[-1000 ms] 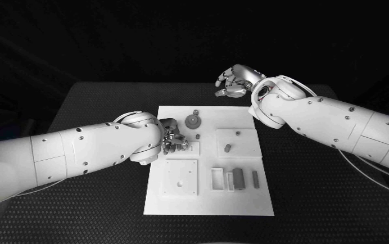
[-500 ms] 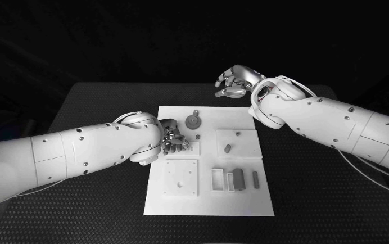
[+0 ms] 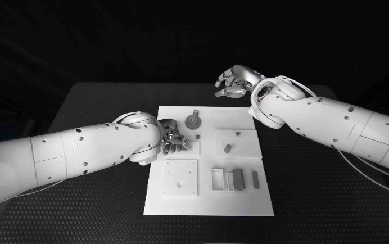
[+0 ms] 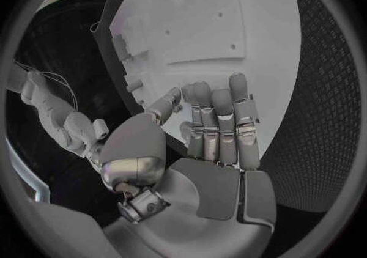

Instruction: Assemble the parts on the task board

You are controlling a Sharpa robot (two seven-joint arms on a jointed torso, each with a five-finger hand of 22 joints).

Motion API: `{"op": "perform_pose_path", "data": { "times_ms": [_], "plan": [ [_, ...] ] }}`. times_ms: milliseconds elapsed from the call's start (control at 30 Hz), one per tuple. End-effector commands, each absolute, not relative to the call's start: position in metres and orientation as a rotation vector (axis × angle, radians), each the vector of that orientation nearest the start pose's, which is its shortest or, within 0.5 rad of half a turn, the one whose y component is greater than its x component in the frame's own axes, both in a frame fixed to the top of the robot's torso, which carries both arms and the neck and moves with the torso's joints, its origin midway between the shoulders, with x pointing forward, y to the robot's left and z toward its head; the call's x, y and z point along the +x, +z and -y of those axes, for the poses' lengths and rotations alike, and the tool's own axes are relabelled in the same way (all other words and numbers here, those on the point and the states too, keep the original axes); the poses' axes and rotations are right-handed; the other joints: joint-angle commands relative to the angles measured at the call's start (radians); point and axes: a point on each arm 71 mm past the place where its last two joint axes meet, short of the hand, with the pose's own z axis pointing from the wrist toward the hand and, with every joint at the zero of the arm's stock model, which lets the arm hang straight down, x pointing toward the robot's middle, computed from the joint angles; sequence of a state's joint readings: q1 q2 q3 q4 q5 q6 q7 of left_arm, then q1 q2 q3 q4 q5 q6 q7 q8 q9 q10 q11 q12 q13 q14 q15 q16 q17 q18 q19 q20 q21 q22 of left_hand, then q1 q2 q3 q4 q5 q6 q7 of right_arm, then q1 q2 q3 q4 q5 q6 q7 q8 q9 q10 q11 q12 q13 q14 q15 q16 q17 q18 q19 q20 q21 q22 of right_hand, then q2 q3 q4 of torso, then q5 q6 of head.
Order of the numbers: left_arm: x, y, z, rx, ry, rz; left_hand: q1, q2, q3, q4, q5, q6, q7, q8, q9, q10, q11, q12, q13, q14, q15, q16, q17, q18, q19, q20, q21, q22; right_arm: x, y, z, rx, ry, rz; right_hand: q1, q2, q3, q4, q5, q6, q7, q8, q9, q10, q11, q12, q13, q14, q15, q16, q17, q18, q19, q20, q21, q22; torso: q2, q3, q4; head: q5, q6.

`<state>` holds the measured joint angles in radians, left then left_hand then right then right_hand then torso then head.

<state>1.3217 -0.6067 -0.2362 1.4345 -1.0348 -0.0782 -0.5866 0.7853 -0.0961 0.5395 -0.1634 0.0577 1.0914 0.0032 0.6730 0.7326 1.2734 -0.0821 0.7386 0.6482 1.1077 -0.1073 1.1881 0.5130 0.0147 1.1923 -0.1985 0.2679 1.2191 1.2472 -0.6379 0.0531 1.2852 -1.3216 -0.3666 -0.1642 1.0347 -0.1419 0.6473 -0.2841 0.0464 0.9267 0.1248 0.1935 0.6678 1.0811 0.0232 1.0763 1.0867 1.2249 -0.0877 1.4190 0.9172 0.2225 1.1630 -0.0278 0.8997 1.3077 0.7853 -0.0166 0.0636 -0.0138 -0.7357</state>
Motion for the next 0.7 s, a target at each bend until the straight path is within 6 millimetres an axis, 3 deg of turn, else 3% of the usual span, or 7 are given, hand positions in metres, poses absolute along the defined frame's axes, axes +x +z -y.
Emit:
{"op": "perform_pose_path", "data": {
  "times_ms": [33,333,500,700],
  "plan": [
    [0.487,-0.233,-0.136,-0.152,-0.380,-2.241,0.000,-0.009,0.000,0.009,-0.004,0.000,-0.003,-0.006,0.001,0.003,0.001,0.006,-0.001,-0.008,0.001,0.005,-0.002,-0.015,0.006,-0.001,-0.003,0.002,0.548,-0.141,0.172,0.082,0.654,-1.565,0.003,0.009,-0.003,-0.003,0.004,0.000,0.006,0.003,-0.001,-0.003,-0.005,0.001,-0.001,-0.004,-0.002,0.000,-0.002,0.039,-0.009,-0.001,-0.002,0.018,0.000,-0.0003,0.0001,0.000,0.001],
    [0.488,-0.233,-0.139,-0.162,-0.380,-2.233,-0.014,-0.027,-0.012,0.021,-0.010,0.001,-0.003,-0.003,0.005,0.004,0.001,0.010,-0.001,-0.008,0.001,0.012,-0.005,-0.015,0.009,-0.002,-0.005,0.004,0.548,-0.141,0.172,0.082,0.653,-1.565,0.003,0.009,-0.003,-0.003,0.004,0.000,0.006,0.004,-0.001,-0.003,-0.005,0.001,-0.002,-0.004,-0.002,0.000,-0.002,0.039,-0.009,-0.001,-0.002,0.018,0.000,-0.0005,0.0006,0.000,0.002],
    [0.488,-0.232,-0.142,-0.180,-0.389,-2.233,-0.074,-0.020,-0.121,-0.021,-0.010,-0.007,-0.005,-0.002,0.013,-0.004,-0.001,0.013,0.000,-0.018,-0.002,0.021,-0.010,-0.011,0.003,-0.005,-0.016,0.008,0.548,-0.141,0.173,0.083,0.651,-1.565,0.003,0.009,-0.003,-0.003,0.004,0.000,0.006,0.004,-0.001,-0.003,-0.006,0.001,-0.002,-0.004,-0.002,0.000,-0.002,0.039,-0.009,-0.001,-0.002,0.018,0.000,-0.0010,0.0002,-0.001,0.002],
    [0.485,-0.228,-0.150,-0.221,-0.420,-2.257,-0.099,-0.031,-0.153,-0.037,-0.009,-0.011,-0.005,-0.007,0.013,-0.009,-0.001,0.011,-0.003,-0.024,-0.003,0.021,-0.016,-0.011,0.001,-0.005,-0.026,0.005,0.550,-0.141,0.177,0.088,0.643,-1.564,0.003,0.009,-0.003,-0.003,0.004,0.000,0.006,0.004,-0.001,-0.003,-0.006,0.001,-0.002,-0.004,-0.002,0.000,-0.002,0.039,-0.009,-0.001,-0.002,0.018,-0.001,-0.0001,0.0012,-0.003,0.006]
  ]
}}
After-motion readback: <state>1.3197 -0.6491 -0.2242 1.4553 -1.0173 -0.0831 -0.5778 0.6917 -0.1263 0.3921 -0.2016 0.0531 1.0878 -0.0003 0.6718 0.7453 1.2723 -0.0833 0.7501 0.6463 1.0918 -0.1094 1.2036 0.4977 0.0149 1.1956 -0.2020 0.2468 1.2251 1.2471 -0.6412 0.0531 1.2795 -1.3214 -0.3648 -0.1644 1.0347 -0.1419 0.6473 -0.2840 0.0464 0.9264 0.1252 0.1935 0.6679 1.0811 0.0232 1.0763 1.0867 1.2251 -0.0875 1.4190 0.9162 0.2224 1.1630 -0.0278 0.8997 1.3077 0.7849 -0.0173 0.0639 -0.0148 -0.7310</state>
